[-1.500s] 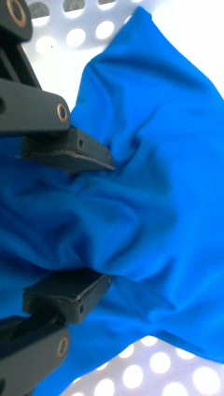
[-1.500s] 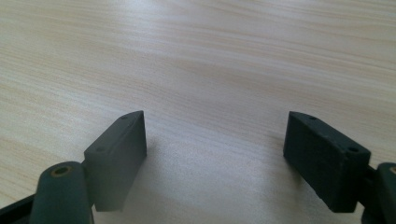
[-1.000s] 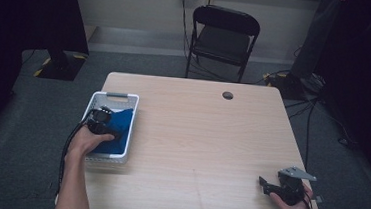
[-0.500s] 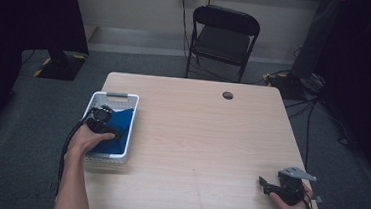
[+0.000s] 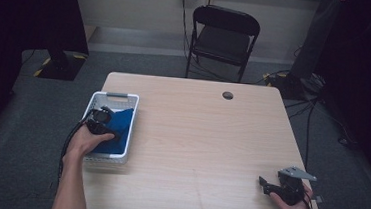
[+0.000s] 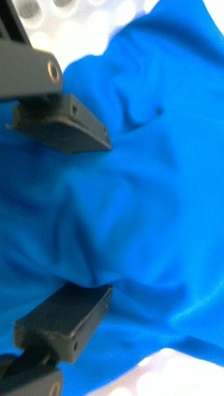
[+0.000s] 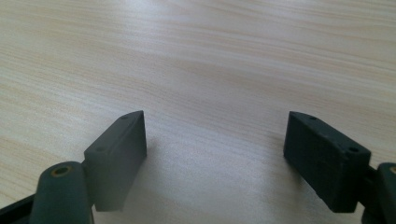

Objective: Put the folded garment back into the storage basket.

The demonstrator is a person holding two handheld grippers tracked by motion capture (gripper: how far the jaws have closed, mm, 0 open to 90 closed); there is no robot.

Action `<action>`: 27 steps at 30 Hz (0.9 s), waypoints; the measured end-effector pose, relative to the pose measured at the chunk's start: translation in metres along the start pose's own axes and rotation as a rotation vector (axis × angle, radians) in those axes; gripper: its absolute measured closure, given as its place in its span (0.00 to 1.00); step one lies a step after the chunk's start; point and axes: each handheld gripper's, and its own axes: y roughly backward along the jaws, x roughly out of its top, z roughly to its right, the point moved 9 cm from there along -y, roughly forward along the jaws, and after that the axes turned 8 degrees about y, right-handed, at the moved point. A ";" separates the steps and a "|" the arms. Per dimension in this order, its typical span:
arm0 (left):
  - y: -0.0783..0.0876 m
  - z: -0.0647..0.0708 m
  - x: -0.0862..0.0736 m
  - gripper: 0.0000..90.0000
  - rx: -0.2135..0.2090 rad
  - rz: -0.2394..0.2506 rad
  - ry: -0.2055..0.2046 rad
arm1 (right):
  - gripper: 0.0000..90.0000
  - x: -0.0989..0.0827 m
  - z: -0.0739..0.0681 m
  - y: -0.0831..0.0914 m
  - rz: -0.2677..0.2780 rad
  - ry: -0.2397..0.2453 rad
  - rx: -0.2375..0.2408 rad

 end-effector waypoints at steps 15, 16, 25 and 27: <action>-0.009 -0.006 0.000 0.00 0.032 -0.046 -0.014 | 0.23 0.000 0.000 0.000 0.000 0.002 0.003; -0.009 -0.006 0.001 0.00 0.031 -0.050 -0.018 | 0.23 0.000 0.000 0.000 0.000 0.002 0.002; -0.004 -0.006 0.000 0.05 0.009 -0.039 -0.018 | 0.23 0.000 0.000 0.000 0.001 0.002 0.005; 0.002 -0.003 0.001 0.18 -0.021 -0.016 -0.020 | 0.23 0.000 0.000 0.000 0.000 0.002 0.005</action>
